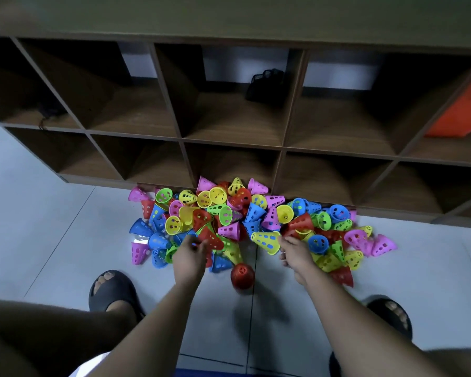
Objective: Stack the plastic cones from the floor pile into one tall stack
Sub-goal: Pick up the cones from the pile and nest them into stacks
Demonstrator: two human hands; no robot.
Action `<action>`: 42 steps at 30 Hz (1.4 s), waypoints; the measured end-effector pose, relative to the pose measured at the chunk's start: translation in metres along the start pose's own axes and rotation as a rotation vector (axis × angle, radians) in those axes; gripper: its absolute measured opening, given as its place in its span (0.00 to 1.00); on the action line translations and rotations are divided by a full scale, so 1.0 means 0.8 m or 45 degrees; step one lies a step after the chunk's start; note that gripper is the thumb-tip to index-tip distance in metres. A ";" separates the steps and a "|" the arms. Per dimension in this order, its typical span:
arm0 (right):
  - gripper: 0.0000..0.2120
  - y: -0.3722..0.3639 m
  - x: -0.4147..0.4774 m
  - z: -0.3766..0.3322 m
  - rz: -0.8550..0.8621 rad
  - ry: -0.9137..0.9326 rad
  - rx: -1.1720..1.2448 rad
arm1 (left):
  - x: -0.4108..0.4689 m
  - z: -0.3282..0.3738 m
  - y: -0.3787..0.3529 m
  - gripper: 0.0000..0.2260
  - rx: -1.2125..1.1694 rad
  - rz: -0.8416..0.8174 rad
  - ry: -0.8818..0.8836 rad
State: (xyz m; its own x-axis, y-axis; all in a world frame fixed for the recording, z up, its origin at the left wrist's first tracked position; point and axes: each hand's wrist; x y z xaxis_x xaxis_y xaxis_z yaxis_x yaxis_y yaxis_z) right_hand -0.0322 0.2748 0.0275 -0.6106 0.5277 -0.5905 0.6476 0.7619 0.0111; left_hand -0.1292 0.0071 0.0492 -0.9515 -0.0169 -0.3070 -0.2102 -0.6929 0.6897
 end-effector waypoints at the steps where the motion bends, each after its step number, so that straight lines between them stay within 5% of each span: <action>1: 0.08 0.001 -0.009 -0.005 0.013 0.012 -0.004 | -0.008 0.018 0.004 0.09 -0.172 -0.018 0.045; 6: 0.08 0.005 -0.050 -0.018 0.067 0.032 -0.041 | -0.054 0.076 0.012 0.14 -0.795 -0.292 0.133; 12: 0.08 -0.004 -0.066 0.004 0.030 -0.079 0.136 | -0.070 0.076 -0.033 0.14 -0.967 -0.649 0.334; 21: 0.09 0.000 -0.054 0.004 -0.210 -0.296 0.417 | -0.050 0.071 -0.080 0.15 -0.625 -0.551 0.346; 29: 0.09 -0.002 -0.019 -0.006 -0.365 -0.355 0.572 | -0.023 0.090 -0.105 0.17 -0.014 -0.206 -0.131; 38: 0.08 -0.004 0.022 -0.012 -0.357 -0.371 0.566 | 0.025 0.076 -0.116 0.06 -0.056 -0.272 0.057; 42: 0.06 -0.004 0.043 0.018 -0.291 -0.390 0.508 | 0.048 0.064 -0.118 0.13 0.158 -0.222 -0.024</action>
State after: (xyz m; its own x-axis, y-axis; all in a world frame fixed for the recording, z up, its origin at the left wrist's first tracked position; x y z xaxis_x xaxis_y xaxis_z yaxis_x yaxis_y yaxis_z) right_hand -0.0489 0.2848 -0.0046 -0.6339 0.1869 -0.7505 0.6731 0.6112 -0.4164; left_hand -0.1571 0.1085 0.0058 -0.9023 0.1098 -0.4170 -0.3968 -0.5900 0.7032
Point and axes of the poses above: each hand's wrist, its own x-axis towards the middle knuckle, its own y-axis out of the back of the hand, z = x × y, and after that the axes turned 11 degrees about x, right-handed
